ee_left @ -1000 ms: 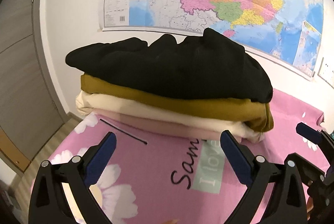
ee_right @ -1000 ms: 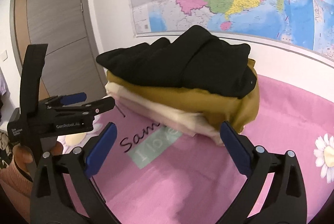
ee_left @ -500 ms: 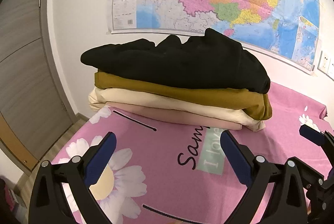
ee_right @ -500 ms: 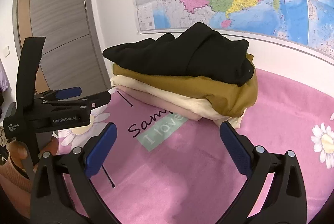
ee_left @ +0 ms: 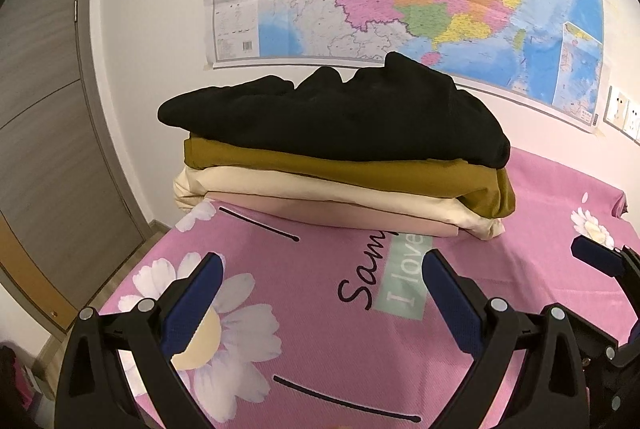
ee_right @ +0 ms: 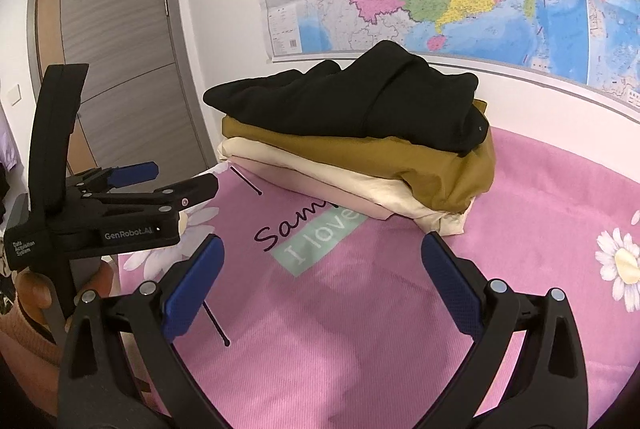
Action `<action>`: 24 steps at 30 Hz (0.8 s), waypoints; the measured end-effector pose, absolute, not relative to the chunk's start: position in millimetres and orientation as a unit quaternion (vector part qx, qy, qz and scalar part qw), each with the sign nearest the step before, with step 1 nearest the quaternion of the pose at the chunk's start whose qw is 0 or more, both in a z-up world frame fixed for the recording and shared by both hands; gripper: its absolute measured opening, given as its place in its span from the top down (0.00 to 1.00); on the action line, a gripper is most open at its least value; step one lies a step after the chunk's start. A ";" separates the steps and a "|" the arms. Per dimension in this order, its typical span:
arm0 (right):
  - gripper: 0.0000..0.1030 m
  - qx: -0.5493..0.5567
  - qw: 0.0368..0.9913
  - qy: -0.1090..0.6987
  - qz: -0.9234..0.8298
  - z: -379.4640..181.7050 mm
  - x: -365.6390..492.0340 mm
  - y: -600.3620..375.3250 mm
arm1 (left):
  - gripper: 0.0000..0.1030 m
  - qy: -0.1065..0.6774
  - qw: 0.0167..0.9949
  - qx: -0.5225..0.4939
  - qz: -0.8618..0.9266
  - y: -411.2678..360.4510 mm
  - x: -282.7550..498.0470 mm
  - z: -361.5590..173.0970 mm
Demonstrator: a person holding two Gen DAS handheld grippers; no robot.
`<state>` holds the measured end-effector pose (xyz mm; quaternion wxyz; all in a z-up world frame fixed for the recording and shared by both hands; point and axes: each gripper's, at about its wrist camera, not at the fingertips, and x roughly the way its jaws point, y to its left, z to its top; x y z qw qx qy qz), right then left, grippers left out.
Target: Fold large clothes
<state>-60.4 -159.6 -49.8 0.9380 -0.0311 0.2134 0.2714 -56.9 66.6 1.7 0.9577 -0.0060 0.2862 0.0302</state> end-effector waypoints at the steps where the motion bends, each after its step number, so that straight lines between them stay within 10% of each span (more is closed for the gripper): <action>1: 0.06 -0.031 0.938 0.214 0.272 -49.8 -60.8 -159.6 | 0.06 0.284 0.958 -0.006 0.031 66.4 -58.0 1.8; 24: 0.06 -0.024 0.940 0.212 0.267 -50.5 -67.8 -163.6 | 0.06 0.281 0.959 0.002 0.028 61.7 -68.2 -1.7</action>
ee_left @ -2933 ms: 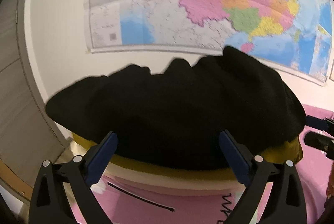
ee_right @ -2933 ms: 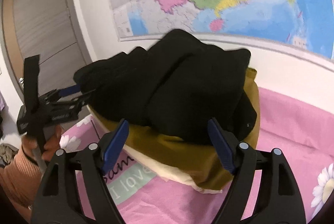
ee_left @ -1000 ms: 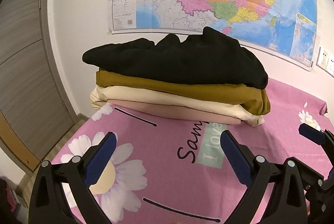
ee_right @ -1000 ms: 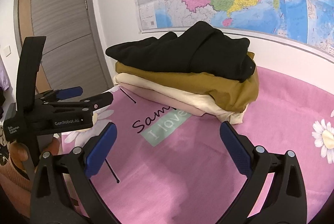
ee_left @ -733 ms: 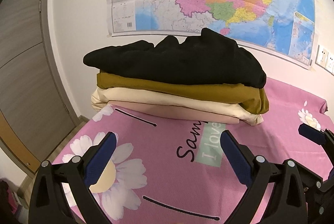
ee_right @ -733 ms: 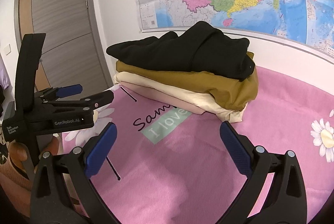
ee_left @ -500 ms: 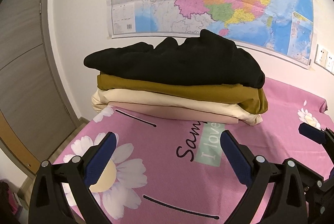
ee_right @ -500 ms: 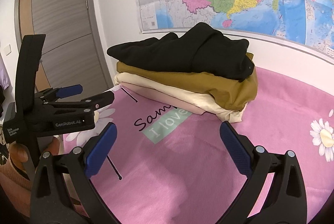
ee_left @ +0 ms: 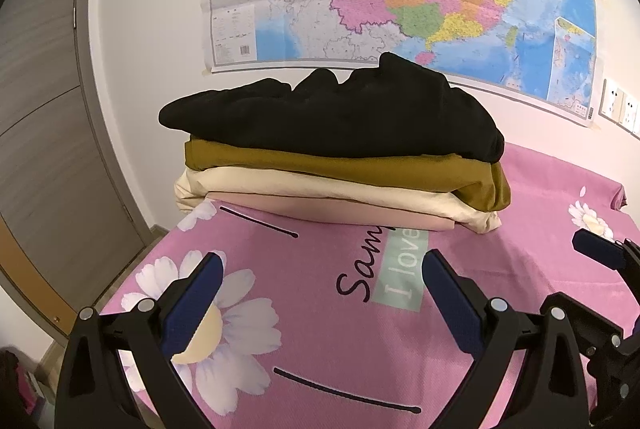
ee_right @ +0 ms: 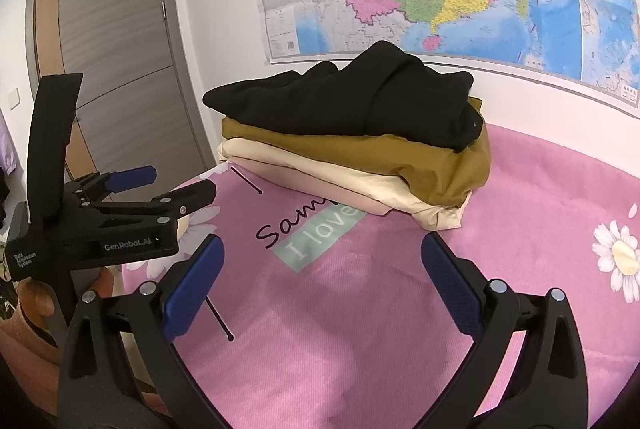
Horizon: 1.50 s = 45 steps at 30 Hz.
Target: Fold large clothes
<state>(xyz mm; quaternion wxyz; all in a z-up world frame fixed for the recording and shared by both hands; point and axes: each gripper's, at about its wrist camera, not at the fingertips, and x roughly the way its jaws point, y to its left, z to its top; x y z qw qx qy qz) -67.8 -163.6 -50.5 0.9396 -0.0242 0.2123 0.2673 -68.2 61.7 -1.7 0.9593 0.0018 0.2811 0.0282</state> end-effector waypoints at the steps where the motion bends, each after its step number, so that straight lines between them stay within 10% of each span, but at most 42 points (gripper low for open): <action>1: 0.06 -0.024 0.939 0.213 0.267 -50.7 -67.1 -163.9 | 0.06 0.282 0.959 0.002 0.029 61.3 -69.0 -1.8; 45: 0.06 -0.012 0.936 0.223 0.271 -57.1 -65.1 -168.2 | 0.06 0.295 0.955 0.000 0.027 57.3 -66.7 -11.3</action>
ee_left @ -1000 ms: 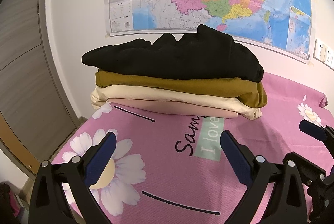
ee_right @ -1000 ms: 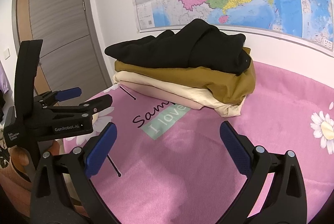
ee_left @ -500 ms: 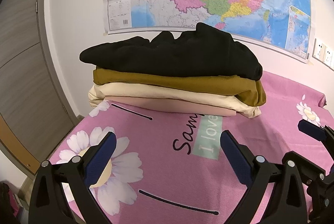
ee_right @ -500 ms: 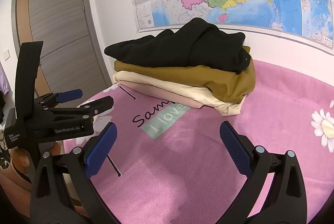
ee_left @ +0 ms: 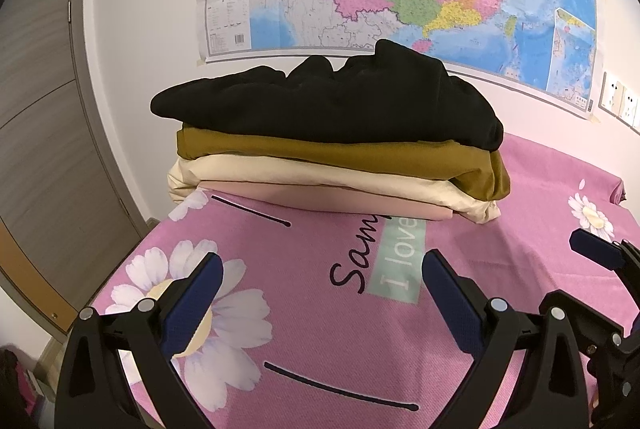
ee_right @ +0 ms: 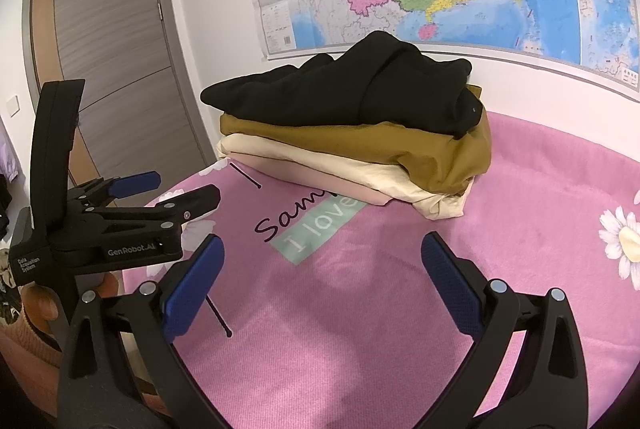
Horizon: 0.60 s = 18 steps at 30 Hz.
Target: Fold large clothes
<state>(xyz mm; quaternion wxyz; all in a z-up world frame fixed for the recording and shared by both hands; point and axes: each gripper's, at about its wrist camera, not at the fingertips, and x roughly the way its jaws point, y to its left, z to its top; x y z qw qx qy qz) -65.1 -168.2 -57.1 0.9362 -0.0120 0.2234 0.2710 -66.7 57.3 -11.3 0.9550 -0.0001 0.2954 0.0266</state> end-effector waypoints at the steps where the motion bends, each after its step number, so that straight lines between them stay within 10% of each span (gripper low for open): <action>1: 0.06 -0.012 0.936 0.224 0.271 -57.2 -64.5 -167.9 | 0.06 0.295 0.955 0.000 0.027 57.3 -66.9 -11.3; 18: 0.06 -0.009 0.936 0.224 0.271 -57.6 -65.4 -166.7 | 0.06 0.297 0.954 -0.001 0.030 53.9 -71.2 -13.8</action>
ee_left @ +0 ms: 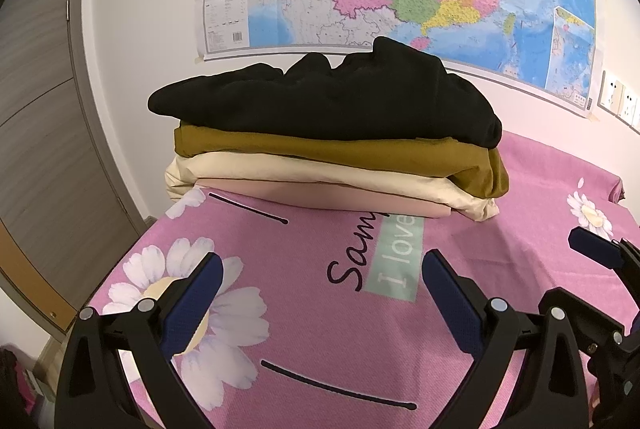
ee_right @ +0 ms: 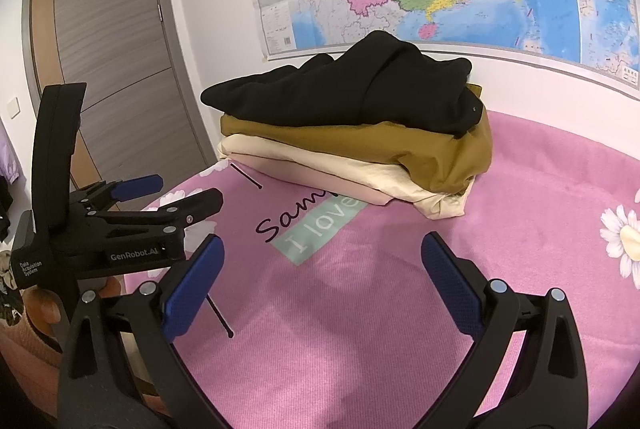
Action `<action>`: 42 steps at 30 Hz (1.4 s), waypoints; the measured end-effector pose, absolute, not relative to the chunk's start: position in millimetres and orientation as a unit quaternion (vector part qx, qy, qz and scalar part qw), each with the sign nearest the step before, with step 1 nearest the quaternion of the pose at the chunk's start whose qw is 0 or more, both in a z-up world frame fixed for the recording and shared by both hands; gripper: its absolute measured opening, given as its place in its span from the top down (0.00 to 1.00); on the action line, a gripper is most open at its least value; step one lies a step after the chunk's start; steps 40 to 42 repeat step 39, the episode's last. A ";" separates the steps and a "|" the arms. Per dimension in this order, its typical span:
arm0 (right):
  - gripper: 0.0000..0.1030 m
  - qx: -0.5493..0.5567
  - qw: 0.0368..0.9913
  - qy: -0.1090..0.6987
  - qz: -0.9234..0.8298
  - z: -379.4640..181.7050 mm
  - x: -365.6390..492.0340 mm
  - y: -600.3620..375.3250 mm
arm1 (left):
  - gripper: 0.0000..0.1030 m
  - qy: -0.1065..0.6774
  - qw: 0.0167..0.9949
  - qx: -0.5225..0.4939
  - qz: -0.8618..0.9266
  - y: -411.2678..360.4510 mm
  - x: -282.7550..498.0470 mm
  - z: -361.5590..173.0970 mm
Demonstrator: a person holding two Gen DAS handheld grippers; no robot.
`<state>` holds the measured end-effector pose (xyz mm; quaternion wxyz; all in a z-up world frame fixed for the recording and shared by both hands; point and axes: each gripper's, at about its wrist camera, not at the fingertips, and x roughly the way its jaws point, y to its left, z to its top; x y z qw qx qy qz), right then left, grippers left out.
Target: Fold large clothes
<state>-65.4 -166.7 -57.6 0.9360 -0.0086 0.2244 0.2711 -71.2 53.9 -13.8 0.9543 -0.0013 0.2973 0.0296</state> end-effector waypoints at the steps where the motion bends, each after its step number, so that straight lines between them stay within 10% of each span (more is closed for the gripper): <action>1: 0.06 -0.009 0.936 0.224 0.271 -57.7 -65.3 -166.8 | 0.06 0.297 0.954 -0.001 0.029 54.1 -70.7 -13.8; 42: 0.06 0.011 0.953 0.233 0.193 -61.9 -69.5 -214.8 | 0.07 0.335 0.942 -0.032 -0.014 23.9 -44.9 -24.8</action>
